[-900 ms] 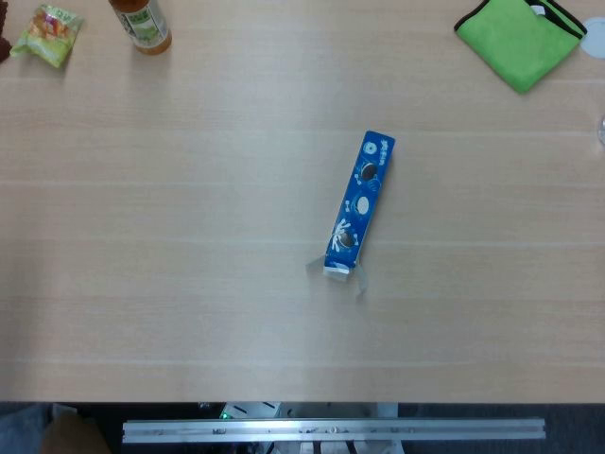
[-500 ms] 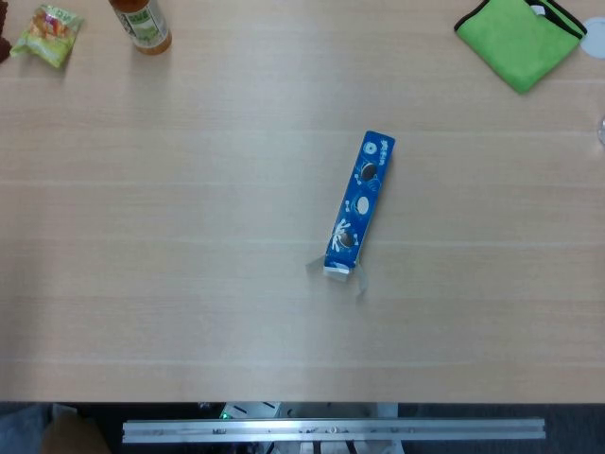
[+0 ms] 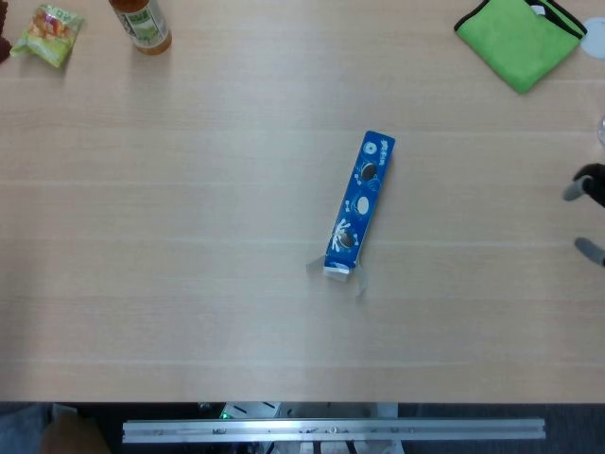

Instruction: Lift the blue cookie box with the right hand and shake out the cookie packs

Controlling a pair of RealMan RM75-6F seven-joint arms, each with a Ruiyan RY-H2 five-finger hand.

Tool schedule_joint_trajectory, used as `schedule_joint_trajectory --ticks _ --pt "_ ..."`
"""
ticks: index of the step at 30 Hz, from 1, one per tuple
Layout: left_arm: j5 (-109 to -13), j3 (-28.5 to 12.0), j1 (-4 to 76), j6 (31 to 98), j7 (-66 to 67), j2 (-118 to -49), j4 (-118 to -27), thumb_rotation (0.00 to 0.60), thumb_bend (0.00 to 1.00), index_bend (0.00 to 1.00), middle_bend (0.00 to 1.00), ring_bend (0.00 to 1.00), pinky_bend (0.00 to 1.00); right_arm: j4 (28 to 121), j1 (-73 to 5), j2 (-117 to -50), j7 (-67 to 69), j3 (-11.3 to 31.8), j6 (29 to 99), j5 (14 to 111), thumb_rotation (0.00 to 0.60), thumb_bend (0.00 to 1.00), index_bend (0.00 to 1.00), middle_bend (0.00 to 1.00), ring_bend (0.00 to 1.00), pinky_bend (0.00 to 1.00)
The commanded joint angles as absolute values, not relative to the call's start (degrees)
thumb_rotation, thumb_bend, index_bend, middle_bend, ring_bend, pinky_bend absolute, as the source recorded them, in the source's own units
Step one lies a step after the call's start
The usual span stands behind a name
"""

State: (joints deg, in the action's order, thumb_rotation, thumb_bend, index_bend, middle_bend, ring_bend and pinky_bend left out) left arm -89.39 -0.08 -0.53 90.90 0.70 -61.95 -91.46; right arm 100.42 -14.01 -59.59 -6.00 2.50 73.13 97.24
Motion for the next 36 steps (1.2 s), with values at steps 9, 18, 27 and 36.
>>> schedule_joint_trajectory --ticks 9,18,27,36 --pt "-88.39 -0.28 -1.53 91.87 -0.26 -61.55 -90.82 0.6 0.26 0.27 0.24 0.19 0.24 99.52 -28.6 -69.5 -21.44 7.47 54.09 89.0 0.6 0.11 0.28 0.33 0.25 0.3" --pt "-87.78 -0.48 -2.17 92.45 -1.05 -61.34 -90.44 0.6 0.26 0.27 0.24 0.19 0.24 96.01 -36.28 -78.06 -32.55 9.02 46.38 81.65 0.6 0.05 0.12 0.21 0.12 0.18" --pt "-87.52 -0.71 -2.74 93.16 -1.4 -61.08 -90.58 0.6 0.26 0.27 0.24 0.19 0.24 87.85 -43.7 -87.36 -39.82 9.49 42.08 77.02 0.6 0.05 0.12 0.2 0.11 0.18" --pt "-86.89 -0.99 -3.43 93.79 -2.21 -60.56 -90.39 0.6 0.26 0.27 0.24 0.19 0.24 80.76 -48.91 -94.31 -44.65 8.41 39.94 73.28 0.6 0.05 0.12 0.2 0.11 0.18"
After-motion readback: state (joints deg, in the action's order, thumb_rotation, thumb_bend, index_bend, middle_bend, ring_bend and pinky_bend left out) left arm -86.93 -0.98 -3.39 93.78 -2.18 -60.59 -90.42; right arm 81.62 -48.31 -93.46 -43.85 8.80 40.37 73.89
